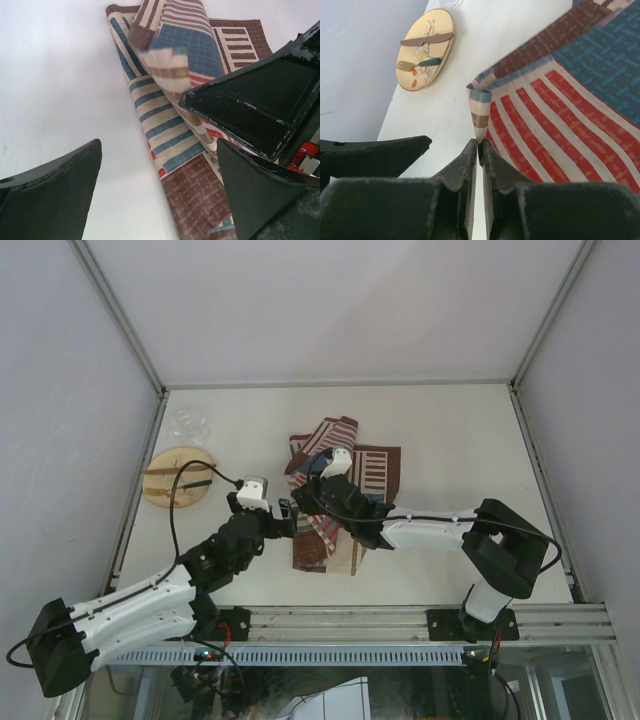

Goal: Set the dinner table for one person
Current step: Flatten out the napkin at the center of the board.

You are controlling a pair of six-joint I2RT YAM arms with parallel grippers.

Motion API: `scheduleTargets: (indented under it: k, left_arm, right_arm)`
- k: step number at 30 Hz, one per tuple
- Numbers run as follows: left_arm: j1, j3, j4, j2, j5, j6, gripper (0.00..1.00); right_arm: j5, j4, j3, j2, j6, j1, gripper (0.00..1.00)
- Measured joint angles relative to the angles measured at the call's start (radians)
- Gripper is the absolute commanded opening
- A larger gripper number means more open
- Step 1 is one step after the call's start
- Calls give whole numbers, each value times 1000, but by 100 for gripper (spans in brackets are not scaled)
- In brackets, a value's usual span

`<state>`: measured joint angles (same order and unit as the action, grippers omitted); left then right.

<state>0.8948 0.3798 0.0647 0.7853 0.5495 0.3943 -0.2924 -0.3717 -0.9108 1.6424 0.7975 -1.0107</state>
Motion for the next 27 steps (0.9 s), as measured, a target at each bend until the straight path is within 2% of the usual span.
scheduleTargets:
  k: [2,4,7,8,13,17,23,27]
  left_arm:
    - [0,-1,-8,-13,8,11,100]
    - [0,-1,-27,-39,23,20,100]
    - [0,-2,-66,-102,45,34,100]
    - [0,-2,-85,-132,55,39,100]
    - [0,-2,-148,-243,80,76,100]
    - [0,-29,-180,-320,79,179,100]
    - [0,-169,-196,-348,89,381,100]
    - [0,-183,-196,-251,113,501,99]
  right_arm:
    - [6,-2,0,0,-3,-2,35]
    - [12,-9,0,0,-14,-2,43]
    - [14,-24,-2,0,-26,-2,63]
    - [15,-29,-2,0,-29,-2,65]
    - [6,-29,-3,-2,-58,-1,67]
    - [-53,37,2,-55,-90,-3,67]
    - [-197,83,124,-322,-127,-3,67]
    - [-299,139,220,-560,-129,-5,66]
